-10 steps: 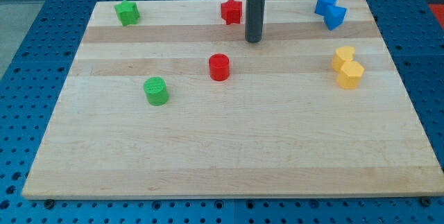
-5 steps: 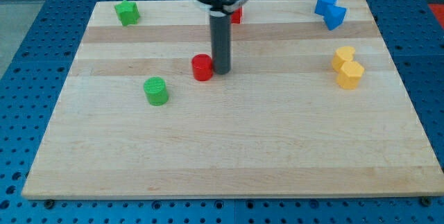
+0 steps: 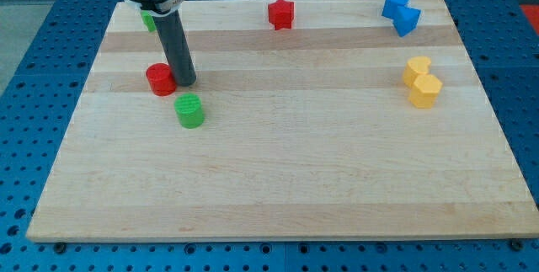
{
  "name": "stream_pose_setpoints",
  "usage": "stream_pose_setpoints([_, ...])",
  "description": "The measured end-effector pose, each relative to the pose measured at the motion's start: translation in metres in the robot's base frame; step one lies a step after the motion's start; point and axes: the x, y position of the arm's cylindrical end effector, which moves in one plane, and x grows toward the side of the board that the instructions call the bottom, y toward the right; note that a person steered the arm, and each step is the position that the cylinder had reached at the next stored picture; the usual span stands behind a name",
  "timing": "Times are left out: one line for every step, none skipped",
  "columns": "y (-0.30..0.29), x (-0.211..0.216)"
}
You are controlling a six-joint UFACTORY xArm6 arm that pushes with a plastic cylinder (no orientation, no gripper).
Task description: Move red circle to center left side of the board
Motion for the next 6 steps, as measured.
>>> stream_pose_setpoints([-0.009, -0.004])
stream_pose_setpoints([-0.027, -0.003])
stream_pose_setpoints([-0.043, -0.002])
stream_pose_setpoints([-0.052, -0.002])
stream_pose_setpoints([-0.052, -0.002])
stream_pose_setpoints([-0.049, -0.002])
